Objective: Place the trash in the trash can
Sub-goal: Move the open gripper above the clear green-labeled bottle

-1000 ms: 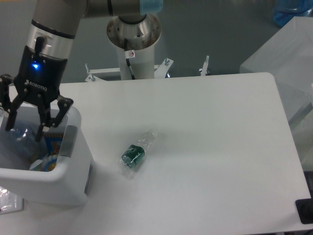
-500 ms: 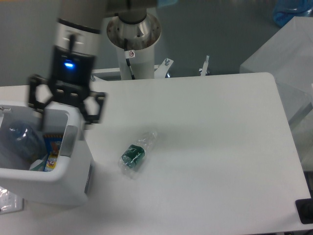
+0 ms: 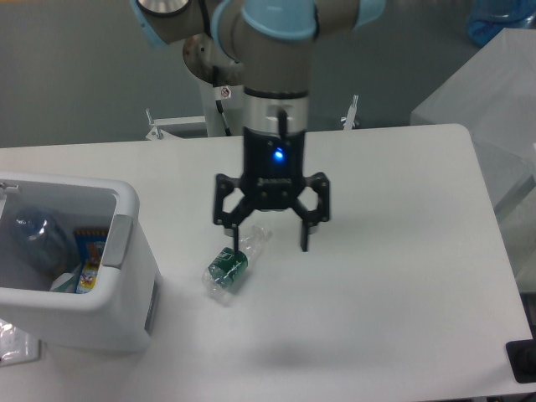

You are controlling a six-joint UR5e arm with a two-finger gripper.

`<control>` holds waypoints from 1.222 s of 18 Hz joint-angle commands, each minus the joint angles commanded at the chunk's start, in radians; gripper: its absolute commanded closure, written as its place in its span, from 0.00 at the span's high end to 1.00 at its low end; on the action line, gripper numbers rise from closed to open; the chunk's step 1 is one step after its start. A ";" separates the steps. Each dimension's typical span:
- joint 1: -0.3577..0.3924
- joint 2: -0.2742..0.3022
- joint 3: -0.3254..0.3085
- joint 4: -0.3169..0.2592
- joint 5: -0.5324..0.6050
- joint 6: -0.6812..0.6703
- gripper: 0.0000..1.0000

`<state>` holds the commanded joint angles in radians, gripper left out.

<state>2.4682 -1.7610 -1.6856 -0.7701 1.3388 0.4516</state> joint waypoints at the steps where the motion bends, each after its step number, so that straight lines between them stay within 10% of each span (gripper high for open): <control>1: 0.000 -0.002 -0.032 0.002 0.037 0.089 1.00; 13: 0.003 -0.012 -0.244 -0.049 0.175 0.619 1.00; 22: -0.002 -0.084 -0.332 -0.034 0.191 0.645 1.00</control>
<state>2.4666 -1.8453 -2.0172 -0.8038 1.5294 1.0968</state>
